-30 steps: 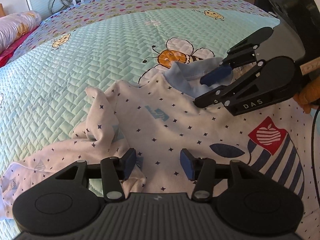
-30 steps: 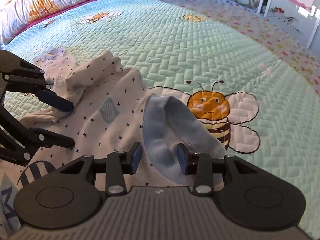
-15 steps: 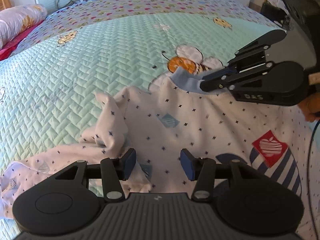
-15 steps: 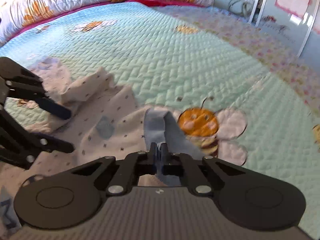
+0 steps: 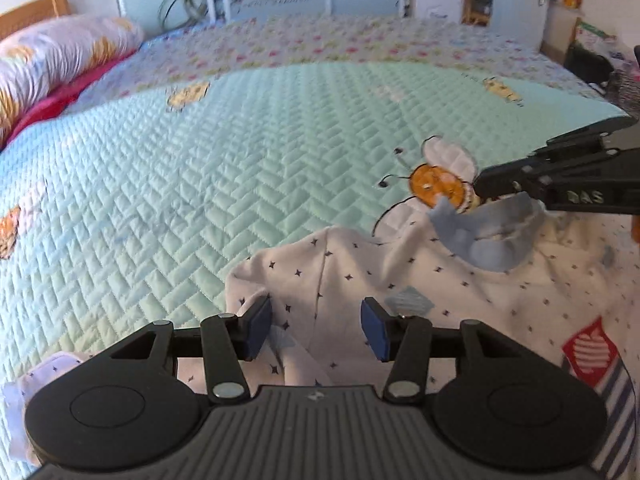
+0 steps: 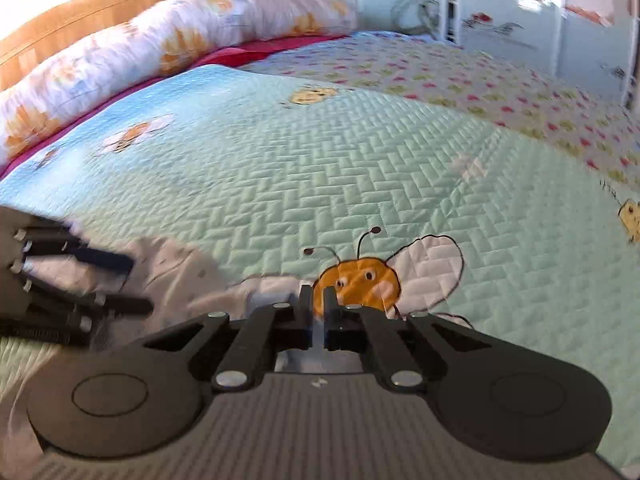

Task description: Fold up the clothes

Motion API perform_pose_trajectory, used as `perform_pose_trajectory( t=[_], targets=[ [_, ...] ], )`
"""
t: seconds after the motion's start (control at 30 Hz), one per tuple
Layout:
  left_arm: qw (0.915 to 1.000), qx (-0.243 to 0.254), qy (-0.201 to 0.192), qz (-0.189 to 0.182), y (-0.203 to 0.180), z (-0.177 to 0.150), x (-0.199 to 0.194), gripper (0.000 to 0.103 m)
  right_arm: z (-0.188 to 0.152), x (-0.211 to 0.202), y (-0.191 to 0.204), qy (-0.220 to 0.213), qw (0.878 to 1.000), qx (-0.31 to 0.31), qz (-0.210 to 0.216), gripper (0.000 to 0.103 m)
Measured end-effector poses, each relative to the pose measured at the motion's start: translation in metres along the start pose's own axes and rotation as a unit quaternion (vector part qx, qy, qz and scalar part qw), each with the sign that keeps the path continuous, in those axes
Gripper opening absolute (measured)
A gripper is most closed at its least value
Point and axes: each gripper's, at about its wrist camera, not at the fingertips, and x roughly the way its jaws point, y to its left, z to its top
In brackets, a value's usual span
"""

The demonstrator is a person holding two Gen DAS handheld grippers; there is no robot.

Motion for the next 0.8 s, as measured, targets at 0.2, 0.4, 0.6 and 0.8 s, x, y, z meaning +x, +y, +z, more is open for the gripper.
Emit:
perform_pose_trajectory(
  t=[0.2, 0.4, 0.6, 0.8],
  targets=[
    [0.9998, -0.007, -0.006, -0.020, -0.015, -0.009, -0.022, 0.056, -0.015, -0.006, 0.013, 0.042, 0.998, -0.043, 0.036, 0.043],
    [0.9993, 0.021, 0.015, -0.026, -0.030, -0.013, -0.016, 0.057, -0.025, 0.009, 0.030, 0.079, 0.992, -0.093, 0.025, 0.006],
    [0.9996, 0.024, 0.011, -0.011, -0.030, -0.007, -0.005, 0.057, -0.019, 0.005, 0.035, 0.038, 0.993, -0.110, -0.027, 0.005],
    [0.9985, 0.037, 0.040, 0.011, -0.028, 0.011, 0.032, 0.057, -0.014, 0.040, 0.013, 0.049, 0.991, -0.069, -0.107, 0.000]
  ],
)
